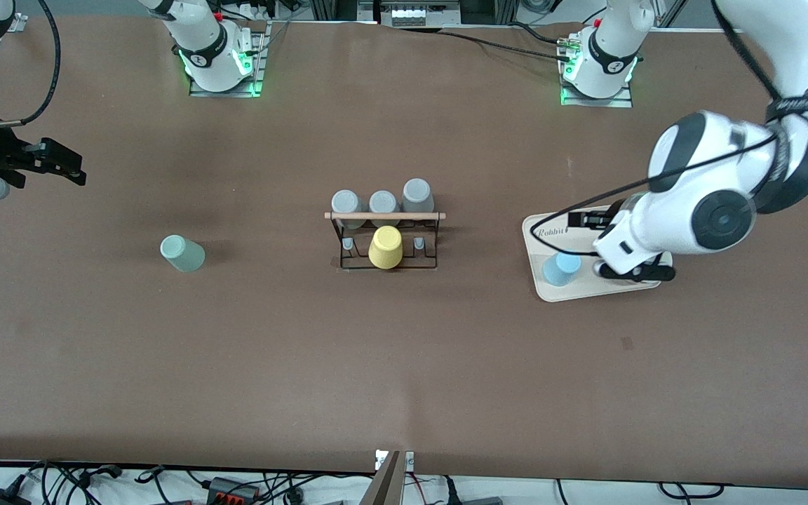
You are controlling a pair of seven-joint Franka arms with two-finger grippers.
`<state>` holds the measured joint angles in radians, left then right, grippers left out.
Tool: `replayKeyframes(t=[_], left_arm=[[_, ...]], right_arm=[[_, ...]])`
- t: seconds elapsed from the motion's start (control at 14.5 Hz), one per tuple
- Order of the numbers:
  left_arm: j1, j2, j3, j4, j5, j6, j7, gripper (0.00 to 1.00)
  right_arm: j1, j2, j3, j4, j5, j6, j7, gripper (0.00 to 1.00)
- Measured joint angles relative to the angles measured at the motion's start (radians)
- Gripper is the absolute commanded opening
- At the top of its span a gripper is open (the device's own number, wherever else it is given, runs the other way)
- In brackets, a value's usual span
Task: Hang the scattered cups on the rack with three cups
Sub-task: 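Reach the left gripper down to the light blue cup on the tray, then close the left gripper on the light blue cup and lift it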
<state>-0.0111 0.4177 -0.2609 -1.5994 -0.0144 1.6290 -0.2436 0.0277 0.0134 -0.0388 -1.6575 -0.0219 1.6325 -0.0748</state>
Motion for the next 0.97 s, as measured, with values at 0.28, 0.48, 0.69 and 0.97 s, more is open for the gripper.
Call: replayKeyframes(t=[0.28,0.48,0.69,0.97], left_arm=[[-0.028,0.159,0.0,0.053,0.062,0.059,0.002,1.0],[-0.028,0.18,0.001,0.07,0.072,0.087,0.003,1.0],[-0.028,0.204,0.004,0.07,0.095,0.119,0.003,1.0],[-0.01,0.276,0.016,0.07,0.105,0.182,0.003,1.0]], right_arm=[[0.0,0.0,0.0,0.0,0.0,0.0,0.0,1.0],[0.0,0.0,0.0,0.0,0.0,0.0,0.0,1.0],[-0.001,0.0,-0.001,0.0,0.0,0.0,0.0,1.0],[-0.002,-0.002,-0.001,0.0,0.0,0.0,0.0,1.0]])
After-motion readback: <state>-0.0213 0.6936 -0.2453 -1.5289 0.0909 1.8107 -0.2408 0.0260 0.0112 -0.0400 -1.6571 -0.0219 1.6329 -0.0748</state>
